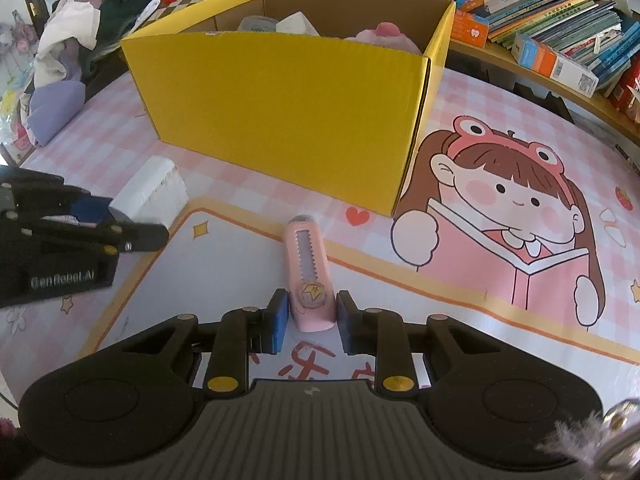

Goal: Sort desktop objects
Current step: 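Close the left tool on the white plug charger while the right tool grasps the pink box cutter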

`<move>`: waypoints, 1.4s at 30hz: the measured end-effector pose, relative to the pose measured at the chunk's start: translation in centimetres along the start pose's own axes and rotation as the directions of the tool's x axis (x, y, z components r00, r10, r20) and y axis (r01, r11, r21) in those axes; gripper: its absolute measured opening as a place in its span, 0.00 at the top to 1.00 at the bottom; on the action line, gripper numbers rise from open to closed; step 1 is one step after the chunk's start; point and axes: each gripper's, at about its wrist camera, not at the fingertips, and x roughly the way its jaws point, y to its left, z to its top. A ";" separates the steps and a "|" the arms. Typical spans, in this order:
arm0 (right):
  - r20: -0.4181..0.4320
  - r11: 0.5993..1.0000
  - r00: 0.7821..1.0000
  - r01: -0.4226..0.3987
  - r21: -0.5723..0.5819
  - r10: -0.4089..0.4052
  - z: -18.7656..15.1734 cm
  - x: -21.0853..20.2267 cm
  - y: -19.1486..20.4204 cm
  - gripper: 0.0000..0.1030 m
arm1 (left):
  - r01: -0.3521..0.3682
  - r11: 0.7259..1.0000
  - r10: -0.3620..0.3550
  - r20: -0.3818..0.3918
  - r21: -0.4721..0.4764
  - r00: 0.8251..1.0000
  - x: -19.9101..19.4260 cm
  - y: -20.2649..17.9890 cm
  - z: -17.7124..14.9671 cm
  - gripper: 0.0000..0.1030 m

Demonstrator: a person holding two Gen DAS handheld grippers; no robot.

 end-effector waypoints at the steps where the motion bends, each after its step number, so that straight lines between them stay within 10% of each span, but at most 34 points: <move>1: 0.000 1.000 1.000 0.001 -0.001 -0.001 0.0 0.0 0.1 0.76 | 0.000 1.000 0.000 -0.005 0.008 1.000 0.1 -0.2 -0.2 0.73; 23: 0.014 0.997 1.000 0.012 -0.071 -0.011 1.1 1.0 0.8 0.77 | -0.001 0.999 0.001 -0.005 0.034 1.000 1.0 -0.1 0.2 0.75; 42: 0.035 0.995 0.999 -0.038 0.088 0.035 0.5 -2.7 1.6 0.78 | 0.109 0.992 -0.104 0.073 -0.059 0.992 -3.3 1.8 -0.1 0.75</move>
